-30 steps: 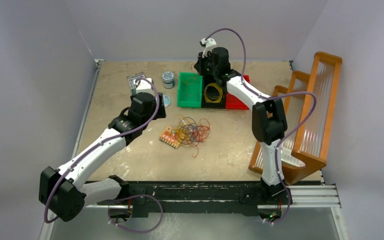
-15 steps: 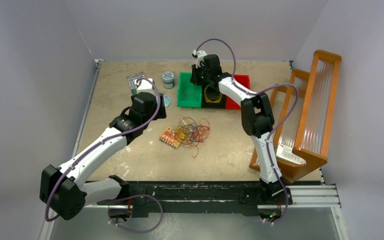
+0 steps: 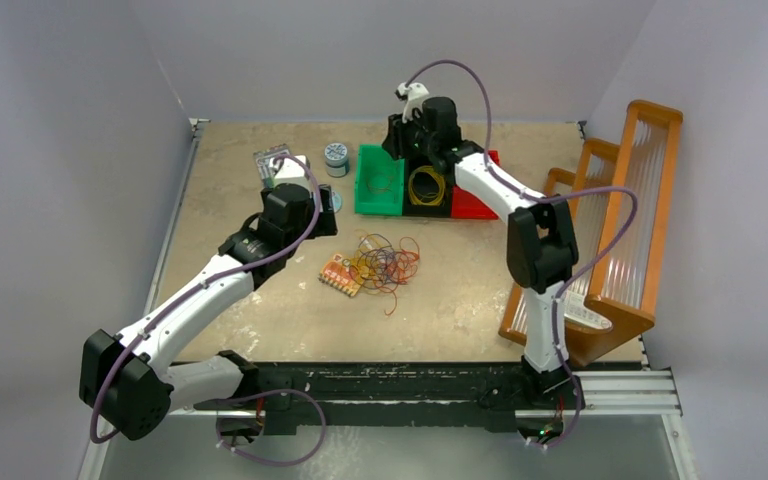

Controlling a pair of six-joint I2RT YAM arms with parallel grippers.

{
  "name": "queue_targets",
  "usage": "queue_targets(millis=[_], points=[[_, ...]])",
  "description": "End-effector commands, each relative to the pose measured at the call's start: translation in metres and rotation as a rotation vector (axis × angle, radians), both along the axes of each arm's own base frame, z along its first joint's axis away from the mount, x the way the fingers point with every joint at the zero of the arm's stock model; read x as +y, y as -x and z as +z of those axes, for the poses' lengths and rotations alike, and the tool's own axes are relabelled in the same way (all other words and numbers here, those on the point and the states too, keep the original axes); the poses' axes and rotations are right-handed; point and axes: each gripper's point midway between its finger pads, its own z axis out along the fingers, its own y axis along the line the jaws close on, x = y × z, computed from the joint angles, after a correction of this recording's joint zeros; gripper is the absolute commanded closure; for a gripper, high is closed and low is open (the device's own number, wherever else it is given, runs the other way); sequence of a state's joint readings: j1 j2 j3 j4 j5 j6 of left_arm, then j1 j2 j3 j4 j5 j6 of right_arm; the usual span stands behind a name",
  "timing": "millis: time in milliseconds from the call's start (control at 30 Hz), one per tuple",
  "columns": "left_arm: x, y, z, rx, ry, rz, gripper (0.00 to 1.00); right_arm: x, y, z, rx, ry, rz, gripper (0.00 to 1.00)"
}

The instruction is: Untangle the cables

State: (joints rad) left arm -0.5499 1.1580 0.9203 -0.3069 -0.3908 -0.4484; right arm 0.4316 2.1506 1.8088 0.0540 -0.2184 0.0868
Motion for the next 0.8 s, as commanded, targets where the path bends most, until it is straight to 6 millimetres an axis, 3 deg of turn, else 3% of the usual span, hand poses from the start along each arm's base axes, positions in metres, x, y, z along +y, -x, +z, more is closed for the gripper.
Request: queue_targets(millis=[0, 100, 267, 433, 567, 767], points=[[-0.013, -0.005, 0.027, -0.084, 0.059, -0.056, 0.18, -0.016, 0.012, 0.072, -0.166, -0.039, -0.045, 0.55], [-0.033, -0.003, 0.029, -0.079, 0.113, -0.152, 0.21, -0.026, 0.033, 0.087, -0.193, -0.058, -0.050, 0.54], [-0.074, 0.002, 0.019, -0.040, 0.157, -0.291, 0.28, -0.037, 0.077, 0.097, -0.190, -0.114, -0.026, 0.53], [-0.113, 0.014, -0.001, 0.005, 0.113, -0.405, 0.31, -0.045, 0.117, 0.077, -0.115, -0.165, -0.010, 0.53], [-0.124, 0.015, -0.028, 0.064, 0.100, -0.434, 0.36, -0.050, 0.140, 0.050, -0.042, -0.161, 0.003, 0.54], [-0.132, 0.014, -0.051, 0.103, 0.089, -0.463, 0.43, -0.048, 0.158, 0.020, 0.037, -0.149, 0.050, 0.55]])
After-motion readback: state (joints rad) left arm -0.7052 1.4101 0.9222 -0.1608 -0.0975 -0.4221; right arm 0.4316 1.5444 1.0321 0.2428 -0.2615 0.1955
